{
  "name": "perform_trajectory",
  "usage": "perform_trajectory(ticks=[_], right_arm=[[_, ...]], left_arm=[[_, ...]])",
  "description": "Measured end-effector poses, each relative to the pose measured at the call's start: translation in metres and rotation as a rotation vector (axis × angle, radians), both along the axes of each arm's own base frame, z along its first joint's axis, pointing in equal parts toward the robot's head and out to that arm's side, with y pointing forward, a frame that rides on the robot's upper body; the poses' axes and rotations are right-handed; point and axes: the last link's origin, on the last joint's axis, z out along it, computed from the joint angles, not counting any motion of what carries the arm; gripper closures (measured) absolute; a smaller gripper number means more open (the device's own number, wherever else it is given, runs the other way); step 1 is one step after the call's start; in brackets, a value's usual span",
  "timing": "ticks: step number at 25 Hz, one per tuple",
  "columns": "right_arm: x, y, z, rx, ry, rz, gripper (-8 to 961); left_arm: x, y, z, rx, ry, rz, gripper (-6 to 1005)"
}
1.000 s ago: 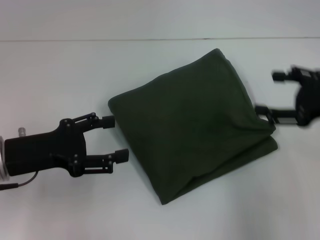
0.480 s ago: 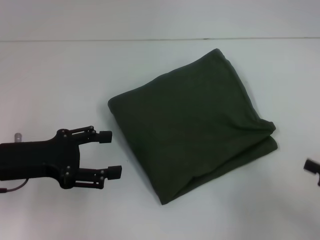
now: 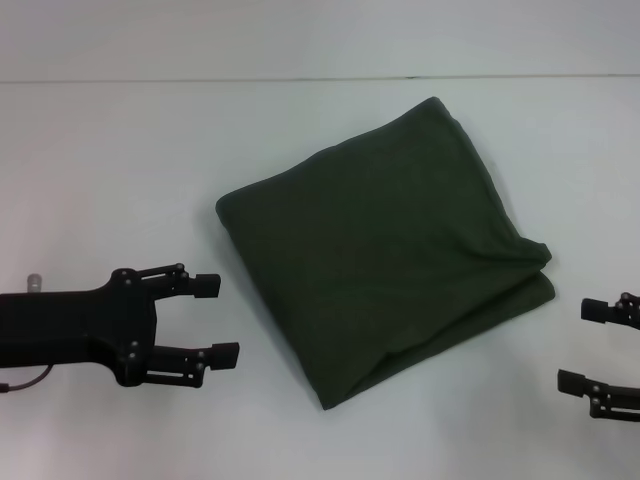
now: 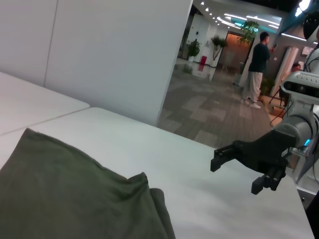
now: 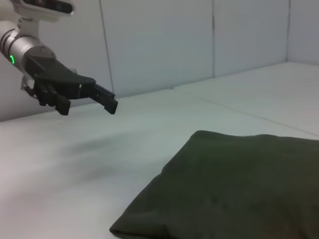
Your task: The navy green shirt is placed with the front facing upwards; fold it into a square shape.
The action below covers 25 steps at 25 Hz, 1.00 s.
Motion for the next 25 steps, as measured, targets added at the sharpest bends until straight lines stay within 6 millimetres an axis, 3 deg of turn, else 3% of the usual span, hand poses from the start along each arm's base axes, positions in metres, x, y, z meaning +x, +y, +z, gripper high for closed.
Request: perform_trajectory(ticks=[25], right_arm=[[-0.024, 0.034, -0.011, -0.033, -0.009, 0.091, 34]], left_arm=[[-0.009, -0.006, 0.005, 0.037, -0.006, 0.025, 80]])
